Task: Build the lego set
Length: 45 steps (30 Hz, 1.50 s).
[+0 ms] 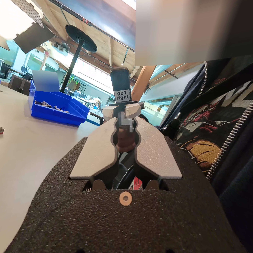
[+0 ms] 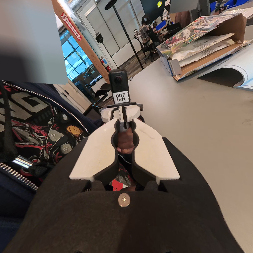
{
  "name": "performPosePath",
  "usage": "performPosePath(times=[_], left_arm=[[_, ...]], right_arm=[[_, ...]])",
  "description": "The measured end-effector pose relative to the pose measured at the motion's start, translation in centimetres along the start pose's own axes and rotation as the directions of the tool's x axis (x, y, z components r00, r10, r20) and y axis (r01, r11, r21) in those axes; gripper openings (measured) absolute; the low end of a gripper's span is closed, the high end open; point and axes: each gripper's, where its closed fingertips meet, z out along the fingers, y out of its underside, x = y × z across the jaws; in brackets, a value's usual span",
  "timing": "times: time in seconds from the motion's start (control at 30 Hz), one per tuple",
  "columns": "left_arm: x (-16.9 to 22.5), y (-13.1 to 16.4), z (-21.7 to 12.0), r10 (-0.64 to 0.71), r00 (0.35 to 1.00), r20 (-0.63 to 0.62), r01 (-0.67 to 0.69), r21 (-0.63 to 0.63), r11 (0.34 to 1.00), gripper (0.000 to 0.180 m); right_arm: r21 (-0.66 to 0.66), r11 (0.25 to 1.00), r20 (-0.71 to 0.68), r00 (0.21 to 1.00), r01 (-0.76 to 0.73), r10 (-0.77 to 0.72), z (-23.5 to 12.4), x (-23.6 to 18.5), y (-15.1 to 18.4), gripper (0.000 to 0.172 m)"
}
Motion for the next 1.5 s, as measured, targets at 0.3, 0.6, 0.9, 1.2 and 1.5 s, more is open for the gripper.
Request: performPosePath(times=[0.3,0.6,0.9,1.2,1.5], left_arm=[[-0.1,-0.2,-0.3,-0.006,1.000,-0.005,0.006,-0.011,1.000,0.020],[-1.3,0.4,-0.6,-0.051,0.998,0.037,0.055,-0.119,0.991,0.020],[-2.3,0.7,-0.9,-0.189,0.980,0.067,0.199,-0.207,0.958,0.020],[-3.5,1.3,-0.7,-0.191,0.971,0.146,0.223,-0.248,0.943,0.030],[-3.0,1.6,-1.2,-0.071,0.991,0.113,0.113,-0.421,0.900,0.020]], right_arm=[[0.002,1.000,0.021,1.000,0.004,-0.004,0.2,-0.3,-0.1,0.009],[-0.008,1.000,-0.026,1.000,0.008,-0.008,0.0,1.0,0.1,0.016],[-0.141,0.990,-0.052,0.998,0.031,-0.039,1.1,1.6,2.0,0.024],[0.002,0.989,-0.051,0.988,-0.146,0.146,1.4,2.7,2.3,0.022],[-0.021,0.999,-0.028,0.999,-0.045,0.044,0.7,2.7,1.6,0.025]])
